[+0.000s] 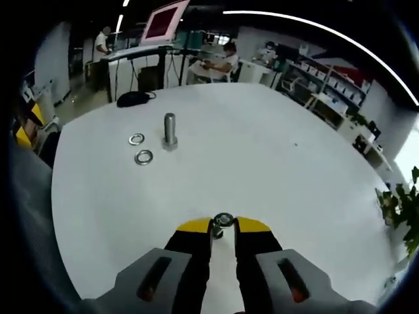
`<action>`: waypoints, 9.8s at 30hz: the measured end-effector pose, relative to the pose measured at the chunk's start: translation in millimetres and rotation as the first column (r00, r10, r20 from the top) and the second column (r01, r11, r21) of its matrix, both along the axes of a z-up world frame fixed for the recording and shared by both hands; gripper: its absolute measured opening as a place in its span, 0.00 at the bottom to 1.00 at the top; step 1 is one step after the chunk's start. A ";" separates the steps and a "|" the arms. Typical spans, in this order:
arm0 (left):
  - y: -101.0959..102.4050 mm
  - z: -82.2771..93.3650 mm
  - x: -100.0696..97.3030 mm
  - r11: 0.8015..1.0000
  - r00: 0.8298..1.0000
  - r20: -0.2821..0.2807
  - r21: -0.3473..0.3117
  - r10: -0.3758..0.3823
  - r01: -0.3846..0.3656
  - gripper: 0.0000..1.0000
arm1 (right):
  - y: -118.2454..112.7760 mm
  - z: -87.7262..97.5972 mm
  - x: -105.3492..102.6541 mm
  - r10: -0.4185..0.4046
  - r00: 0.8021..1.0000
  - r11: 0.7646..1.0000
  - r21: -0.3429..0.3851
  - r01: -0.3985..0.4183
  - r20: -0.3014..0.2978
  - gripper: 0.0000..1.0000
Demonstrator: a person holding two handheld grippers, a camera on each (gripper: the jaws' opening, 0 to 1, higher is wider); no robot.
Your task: Place the washer onto the threaded stud by aligning its center hole with the stud, sliding it down to the base, and recovering from edge contact or off-axis alignment until the washer reaches the visible bottom stop.
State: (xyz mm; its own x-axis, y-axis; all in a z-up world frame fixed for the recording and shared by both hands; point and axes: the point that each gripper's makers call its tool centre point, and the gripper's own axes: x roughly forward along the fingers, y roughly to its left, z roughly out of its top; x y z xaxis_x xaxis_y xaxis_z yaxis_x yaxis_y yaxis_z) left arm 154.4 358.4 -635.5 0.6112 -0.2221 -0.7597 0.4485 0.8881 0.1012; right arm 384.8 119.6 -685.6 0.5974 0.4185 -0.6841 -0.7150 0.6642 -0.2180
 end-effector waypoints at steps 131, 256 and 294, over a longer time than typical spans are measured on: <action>17.4 -0.6 3.4 1.000 1.000 0.023 0.017 0.004 -0.004 0.23 | 155.9 -30.9 -6.4 0.482 0.801 0.809 -0.169 -0.562 -0.356 0.06; 15.9 0.2 3.0 1.000 1.000 0.026 0.001 0.008 -0.008 0.23 | 231.4 -36.7 -34.5 0.624 0.714 0.720 -0.122 -0.684 -0.317 0.17; 17.4 -3.1 1.3 1.000 1.000 0.003 0.002 0.017 -0.017 0.23 | 222.9 -43.7 -37.7 0.638 0.730 0.708 -0.185 -0.681 -0.245 0.06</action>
